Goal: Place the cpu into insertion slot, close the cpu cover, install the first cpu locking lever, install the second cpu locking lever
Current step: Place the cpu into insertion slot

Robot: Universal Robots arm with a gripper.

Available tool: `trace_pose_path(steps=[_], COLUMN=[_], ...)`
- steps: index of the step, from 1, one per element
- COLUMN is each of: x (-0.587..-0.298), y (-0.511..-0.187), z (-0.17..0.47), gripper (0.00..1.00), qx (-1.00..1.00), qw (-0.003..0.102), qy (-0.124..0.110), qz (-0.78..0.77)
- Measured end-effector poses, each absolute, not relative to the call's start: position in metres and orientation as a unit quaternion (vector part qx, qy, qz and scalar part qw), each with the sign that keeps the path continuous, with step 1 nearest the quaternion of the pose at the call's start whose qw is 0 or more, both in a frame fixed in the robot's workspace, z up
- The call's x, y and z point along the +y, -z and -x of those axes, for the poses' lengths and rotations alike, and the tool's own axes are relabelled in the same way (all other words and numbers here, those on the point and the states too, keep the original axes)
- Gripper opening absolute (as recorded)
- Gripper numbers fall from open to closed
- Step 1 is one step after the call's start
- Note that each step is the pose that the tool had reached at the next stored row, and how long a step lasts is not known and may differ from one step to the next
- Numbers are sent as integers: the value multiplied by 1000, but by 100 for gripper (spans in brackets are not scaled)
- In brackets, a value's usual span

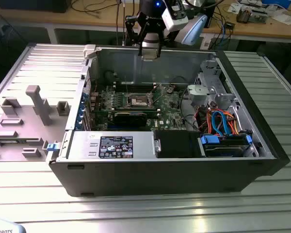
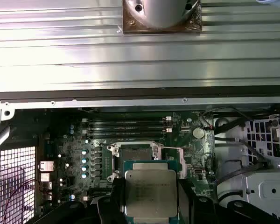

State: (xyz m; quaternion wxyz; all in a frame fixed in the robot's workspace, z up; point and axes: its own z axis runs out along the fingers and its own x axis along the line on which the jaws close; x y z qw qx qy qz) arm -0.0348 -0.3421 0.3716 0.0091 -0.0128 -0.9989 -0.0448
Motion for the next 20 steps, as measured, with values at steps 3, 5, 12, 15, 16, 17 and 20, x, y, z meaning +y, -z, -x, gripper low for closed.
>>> trace_pose_path(steps=[3, 5, 12, 15, 16, 17, 20], x=[-342, -342, -342, -342, -342, -342, -342], y=[-372, -372, -371, -371, -371, -371, -371], z=[35, 35, 35, 35, 35, 35, 35], gripper=[54, 54, 54, 54, 54, 54, 54], qx=[-999, -999, -998, -997, -997, -997, -997], qw=[9, 9, 8, 7, 7, 7, 7], qy=[45, 45, 45, 45, 45, 45, 45], qz=[13, 19, 44, 59, 59, 59, 59])
